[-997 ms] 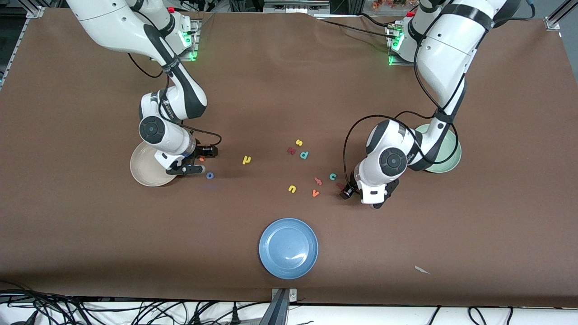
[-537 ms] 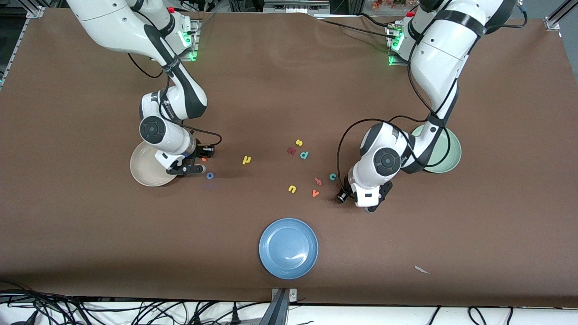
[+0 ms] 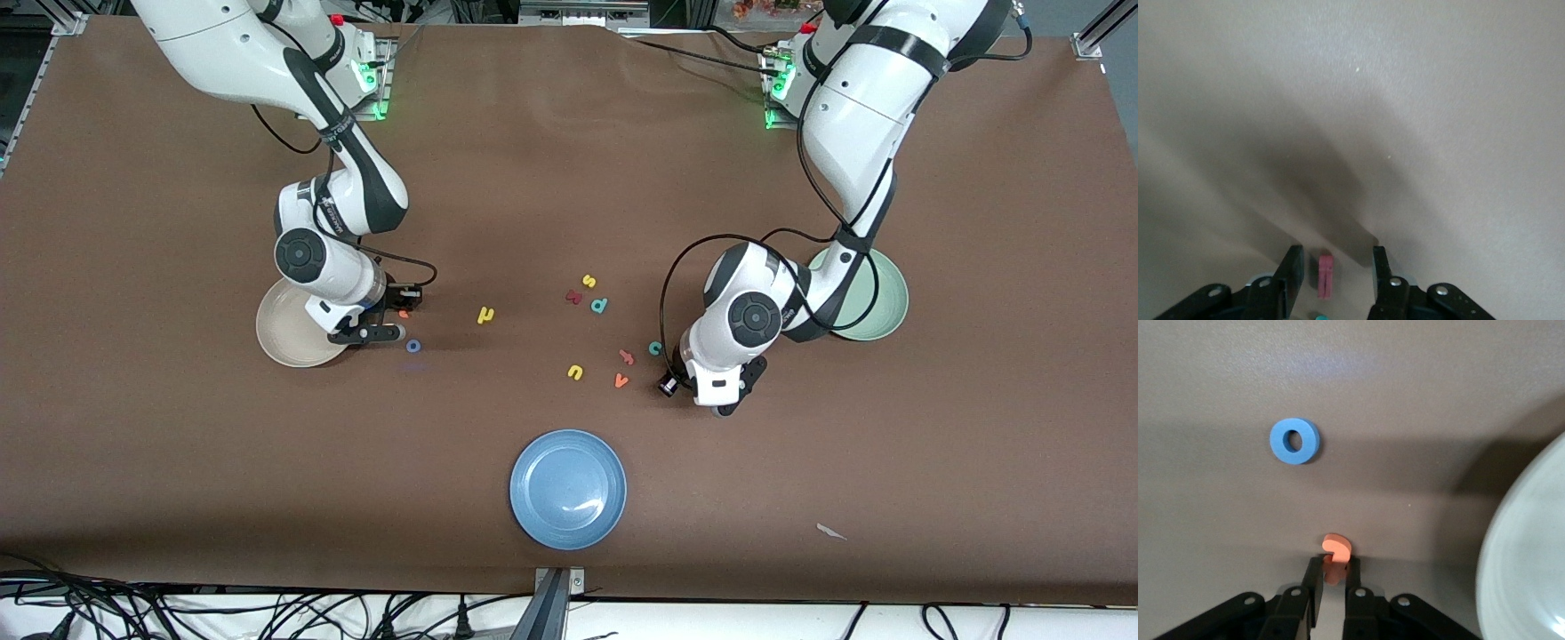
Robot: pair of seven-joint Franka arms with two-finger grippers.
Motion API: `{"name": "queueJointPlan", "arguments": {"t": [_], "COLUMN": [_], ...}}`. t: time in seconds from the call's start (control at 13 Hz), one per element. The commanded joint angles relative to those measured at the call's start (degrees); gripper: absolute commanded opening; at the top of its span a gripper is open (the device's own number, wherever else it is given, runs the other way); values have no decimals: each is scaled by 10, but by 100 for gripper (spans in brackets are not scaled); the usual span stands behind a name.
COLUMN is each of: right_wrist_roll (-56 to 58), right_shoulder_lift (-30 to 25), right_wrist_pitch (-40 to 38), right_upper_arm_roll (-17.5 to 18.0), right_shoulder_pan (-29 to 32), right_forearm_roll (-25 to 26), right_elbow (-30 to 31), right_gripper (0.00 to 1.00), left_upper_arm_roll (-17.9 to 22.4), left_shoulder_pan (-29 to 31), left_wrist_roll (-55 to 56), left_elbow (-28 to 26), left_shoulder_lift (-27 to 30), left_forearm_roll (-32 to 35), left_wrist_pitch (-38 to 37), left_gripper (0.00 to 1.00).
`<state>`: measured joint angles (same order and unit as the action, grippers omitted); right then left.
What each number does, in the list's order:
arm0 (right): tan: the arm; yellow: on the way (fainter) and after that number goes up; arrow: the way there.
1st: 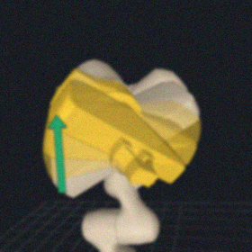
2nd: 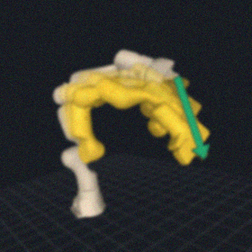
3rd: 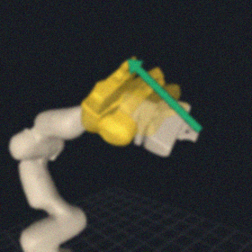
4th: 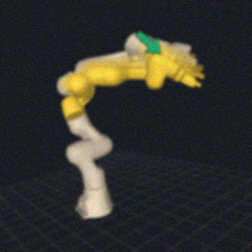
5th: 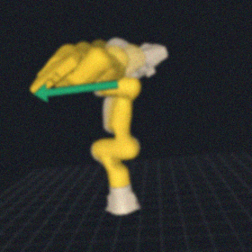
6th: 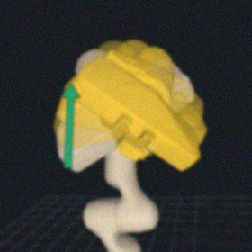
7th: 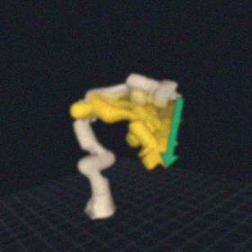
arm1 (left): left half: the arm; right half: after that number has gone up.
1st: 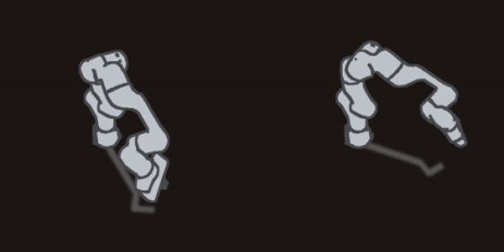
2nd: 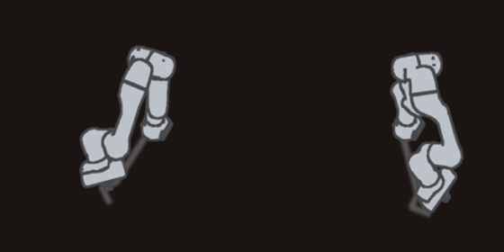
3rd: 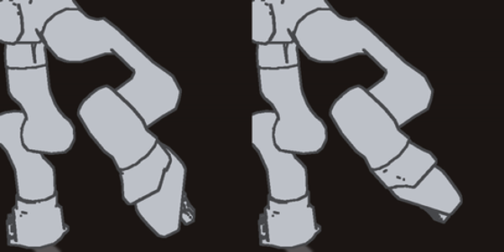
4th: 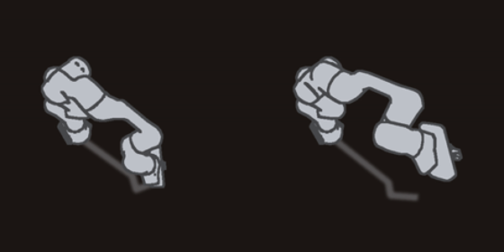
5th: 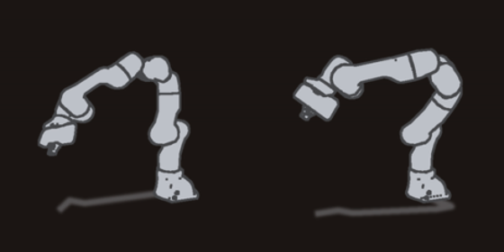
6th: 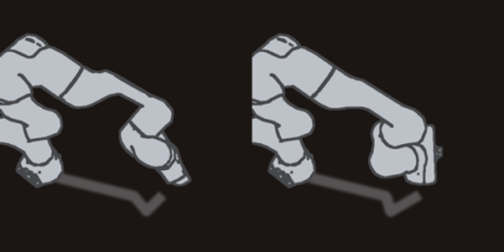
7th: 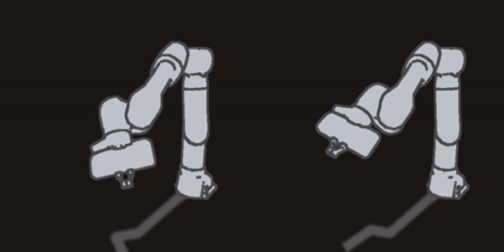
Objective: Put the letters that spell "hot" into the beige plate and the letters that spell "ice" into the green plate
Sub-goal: 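Drop the orange 3 on the beige plate while the left gripper grasps pink i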
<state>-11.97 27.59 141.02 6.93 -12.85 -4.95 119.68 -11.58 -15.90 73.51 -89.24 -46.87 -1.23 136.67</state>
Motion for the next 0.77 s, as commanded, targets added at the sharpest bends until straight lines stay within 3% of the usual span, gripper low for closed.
{"name": "queueJointPlan", "arguments": {"t": [0.0, 0.15, 0.46, 0.61, 0.69], "right_wrist_roll": [16, 33, 141, 158, 158], "right_shoulder_lift": [-54, -87, -97, -88, -84], "right_wrist_pitch": [-69, -113, -117, -108, -96], "right_upper_arm_roll": [8, 8, 6, 6, 5], "right_shoulder_pan": [12, 33, 85, 105, 106], "right_forearm_roll": [-7, -1, 5, 26, 37], "right_elbow": [4, 5, 3, 4, 5], "right_gripper": [0, 0, 0, 0, 5], "left_upper_arm_roll": [4, 4, 5, 6, 6], "left_shoulder_pan": [-13, -18, -17, -14, -12], "left_wrist_roll": [16, 16, 13, 10, 9], "left_elbow": [12, 11, 11, 11, 13], "left_shoulder_lift": [-5, -5, -6, -5, -2], "left_forearm_roll": [18, 18, 18, 18, 24], "left_wrist_pitch": [-44, -53, -53, -54, -59], "left_gripper": [48, 43, 0, 0, 0]}}
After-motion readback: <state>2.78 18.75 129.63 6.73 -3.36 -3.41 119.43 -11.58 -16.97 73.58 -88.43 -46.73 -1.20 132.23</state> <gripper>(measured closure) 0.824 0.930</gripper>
